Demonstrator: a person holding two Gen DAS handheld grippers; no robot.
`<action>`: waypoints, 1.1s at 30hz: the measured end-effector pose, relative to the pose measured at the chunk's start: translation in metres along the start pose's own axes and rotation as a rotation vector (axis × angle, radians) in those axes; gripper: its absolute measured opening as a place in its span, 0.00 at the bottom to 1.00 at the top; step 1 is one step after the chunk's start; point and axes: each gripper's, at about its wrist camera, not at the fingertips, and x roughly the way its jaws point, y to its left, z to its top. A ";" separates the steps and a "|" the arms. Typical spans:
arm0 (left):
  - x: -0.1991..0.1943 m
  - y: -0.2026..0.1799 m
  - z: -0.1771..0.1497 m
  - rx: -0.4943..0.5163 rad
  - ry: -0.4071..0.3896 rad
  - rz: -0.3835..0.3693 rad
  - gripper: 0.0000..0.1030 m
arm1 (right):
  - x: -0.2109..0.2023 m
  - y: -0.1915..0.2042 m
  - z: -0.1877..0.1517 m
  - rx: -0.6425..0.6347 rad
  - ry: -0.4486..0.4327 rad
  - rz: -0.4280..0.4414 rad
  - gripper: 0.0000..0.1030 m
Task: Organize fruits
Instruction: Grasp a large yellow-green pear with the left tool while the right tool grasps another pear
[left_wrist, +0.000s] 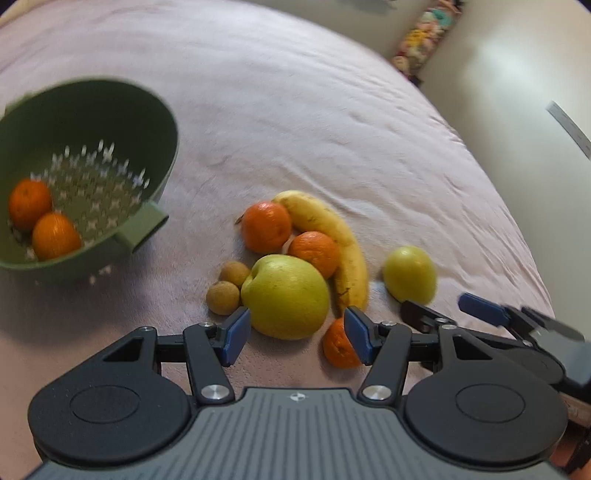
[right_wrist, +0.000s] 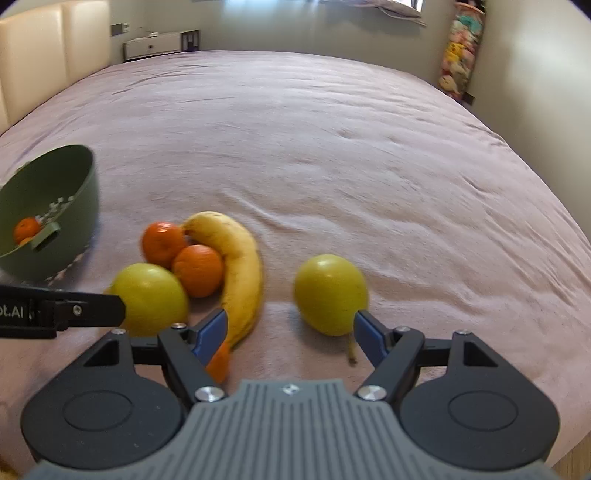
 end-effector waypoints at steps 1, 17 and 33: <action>0.005 0.002 0.000 -0.024 0.013 -0.001 0.66 | 0.003 -0.004 0.000 0.015 0.004 -0.004 0.71; 0.038 0.012 0.008 -0.209 0.083 0.021 0.67 | 0.040 -0.012 0.011 -0.048 0.012 -0.069 0.67; 0.055 0.017 0.009 -0.272 0.072 0.014 0.75 | 0.061 -0.019 0.014 -0.012 0.039 -0.063 0.63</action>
